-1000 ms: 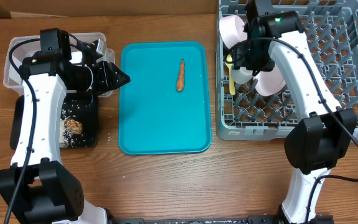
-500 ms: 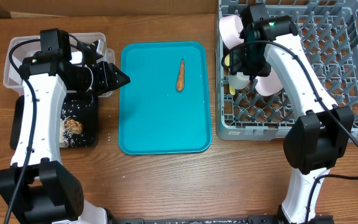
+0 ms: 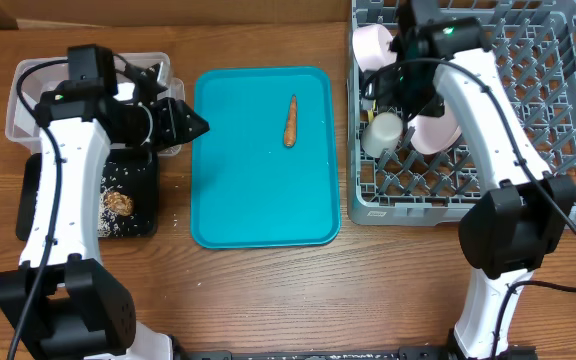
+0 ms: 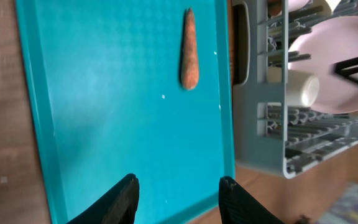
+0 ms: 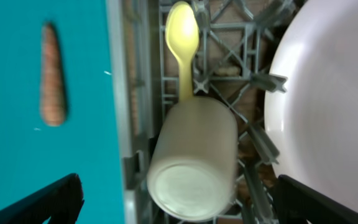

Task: Sort waste into correct bins and load items into the dishwasher
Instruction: 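Carry the white cup into the dish rack and set it down, then reach the left gripper to the carrot and grasp it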

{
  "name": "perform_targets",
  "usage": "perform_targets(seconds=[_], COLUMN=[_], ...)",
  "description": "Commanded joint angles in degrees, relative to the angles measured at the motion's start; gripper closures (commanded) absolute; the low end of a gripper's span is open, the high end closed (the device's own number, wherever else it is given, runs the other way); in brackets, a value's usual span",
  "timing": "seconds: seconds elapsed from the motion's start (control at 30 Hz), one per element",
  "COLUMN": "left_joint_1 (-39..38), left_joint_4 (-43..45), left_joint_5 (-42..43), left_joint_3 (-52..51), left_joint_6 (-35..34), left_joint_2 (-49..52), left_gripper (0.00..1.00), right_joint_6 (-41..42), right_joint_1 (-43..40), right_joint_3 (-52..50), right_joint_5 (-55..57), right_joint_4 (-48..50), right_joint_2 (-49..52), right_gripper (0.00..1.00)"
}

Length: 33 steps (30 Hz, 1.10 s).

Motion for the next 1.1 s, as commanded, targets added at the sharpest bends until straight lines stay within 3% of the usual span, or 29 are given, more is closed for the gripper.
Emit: perform_targets(seconds=[0.0, 0.2, 0.37, 0.67, 0.9, 0.97, 1.07], left_joint_1=[-5.5, -20.3, -32.0, -34.5, -33.7, -33.7, -33.7], left_joint_4=[2.6, 11.7, 20.0, 31.1, 33.7, 33.9, 34.2], left_joint_5=[-7.2, -27.5, -46.2, -45.9, -45.6, -45.8, -45.6], left_joint_3=[0.9, 0.9, 0.9, 1.9, 2.1, 2.1, 2.1], left_joint_6=[-0.3, -0.8, -0.7, -2.3, -7.9, -9.1, -9.5], left_joint_2=[-0.2, 1.4, 7.2, 22.4, 27.5, 28.1, 29.0], left_gripper=[0.55, 0.39, 0.23, 0.17, 0.23, 0.32, 0.55], right_joint_6=[0.1, 0.1, 0.3, 0.3, 0.0, 0.0, 0.0], right_joint_1=[-1.4, -3.7, -4.6, -4.5, -4.5, -4.5, -4.5], right_joint_3=[7.1, 17.5, 19.2, 19.2, 19.2, 19.2, 19.2], right_joint_5=[-2.9, -2.8, -2.8, -2.4, -2.4, -2.4, -2.4], right_joint_4=[-1.9, -9.8, -12.6, -14.1, -14.2, -14.3, -14.4], right_joint_2=[-0.9, -1.6, -1.8, -1.8, -1.8, -1.8, -1.8], right_gripper=[0.0, 0.0, 0.0, 0.0, 0.0, 0.0, 0.0])
